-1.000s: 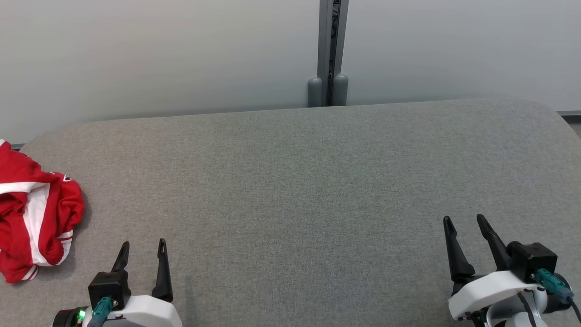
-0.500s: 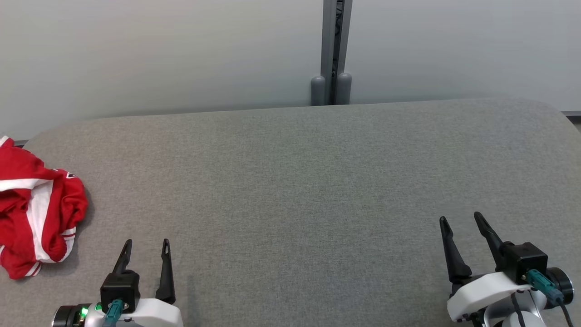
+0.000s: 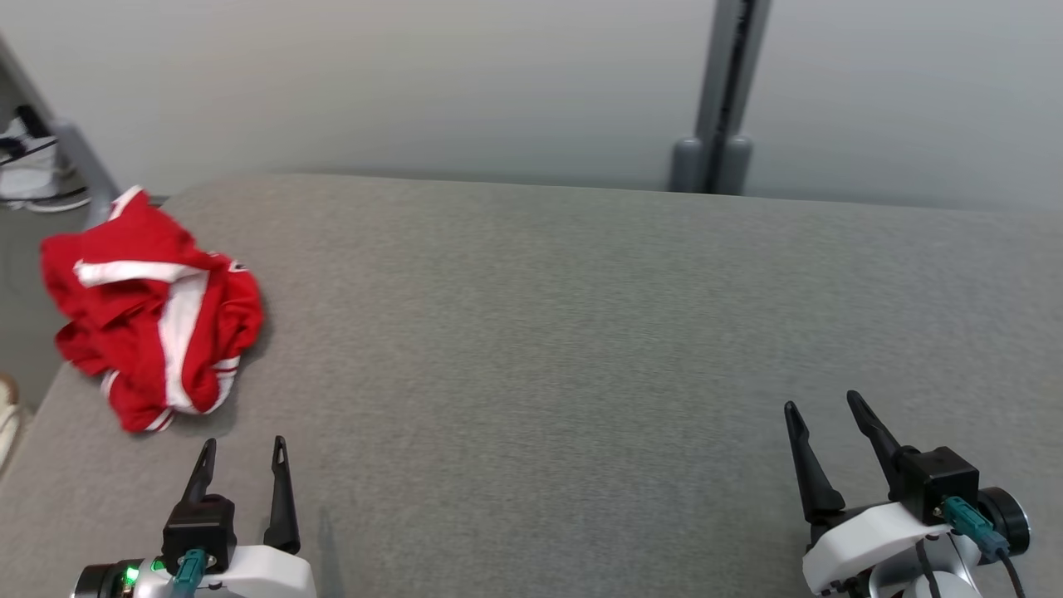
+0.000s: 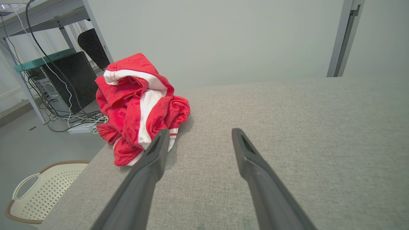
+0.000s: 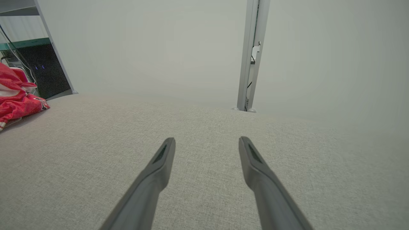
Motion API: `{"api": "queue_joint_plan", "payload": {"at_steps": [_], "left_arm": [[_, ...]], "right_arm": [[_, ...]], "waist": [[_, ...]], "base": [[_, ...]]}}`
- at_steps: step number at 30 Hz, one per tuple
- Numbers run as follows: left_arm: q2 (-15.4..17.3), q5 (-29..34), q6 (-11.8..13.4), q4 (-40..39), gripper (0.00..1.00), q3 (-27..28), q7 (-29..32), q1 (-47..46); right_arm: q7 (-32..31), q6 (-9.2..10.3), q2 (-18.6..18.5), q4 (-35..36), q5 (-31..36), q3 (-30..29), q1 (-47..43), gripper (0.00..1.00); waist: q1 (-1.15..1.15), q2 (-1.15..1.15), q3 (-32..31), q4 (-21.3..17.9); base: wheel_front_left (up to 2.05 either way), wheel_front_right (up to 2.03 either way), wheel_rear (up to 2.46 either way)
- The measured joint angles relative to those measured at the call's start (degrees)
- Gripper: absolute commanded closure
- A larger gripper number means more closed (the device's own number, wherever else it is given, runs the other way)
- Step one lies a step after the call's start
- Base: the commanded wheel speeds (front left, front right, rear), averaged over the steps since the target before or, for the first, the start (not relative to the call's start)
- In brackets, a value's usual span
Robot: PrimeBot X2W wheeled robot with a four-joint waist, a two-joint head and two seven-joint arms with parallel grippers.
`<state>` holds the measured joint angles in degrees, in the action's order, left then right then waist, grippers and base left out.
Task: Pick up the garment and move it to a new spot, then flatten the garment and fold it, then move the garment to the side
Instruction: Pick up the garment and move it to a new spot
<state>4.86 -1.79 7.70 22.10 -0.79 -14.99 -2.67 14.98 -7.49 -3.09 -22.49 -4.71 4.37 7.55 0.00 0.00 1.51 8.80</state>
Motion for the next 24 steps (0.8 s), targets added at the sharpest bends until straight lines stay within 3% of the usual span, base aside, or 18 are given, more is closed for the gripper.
{"api": "queue_joint_plan", "payload": {"at_steps": [15,24], "left_arm": [[-0.03,-0.77,-0.42,0.47,0.0,3.43,-0.01,1.36],[-0.47,-1.88,-2.07,1.99,0.0,4.94,0.0,1.9]], "right_arm": [[0.0,0.0,0.32,-0.55,-1.26,2.25,0.16,0.0],[0.0,0.0,0.34,-0.87,-1.43,3.46,0.64,0.0]], "waist": [[0.0,0.0,0.33,14.33],[0.0,0.0,1.18,17.18]], "base": [[0.0,0.0,0.0],[0.0,0.0,0.0]]}}
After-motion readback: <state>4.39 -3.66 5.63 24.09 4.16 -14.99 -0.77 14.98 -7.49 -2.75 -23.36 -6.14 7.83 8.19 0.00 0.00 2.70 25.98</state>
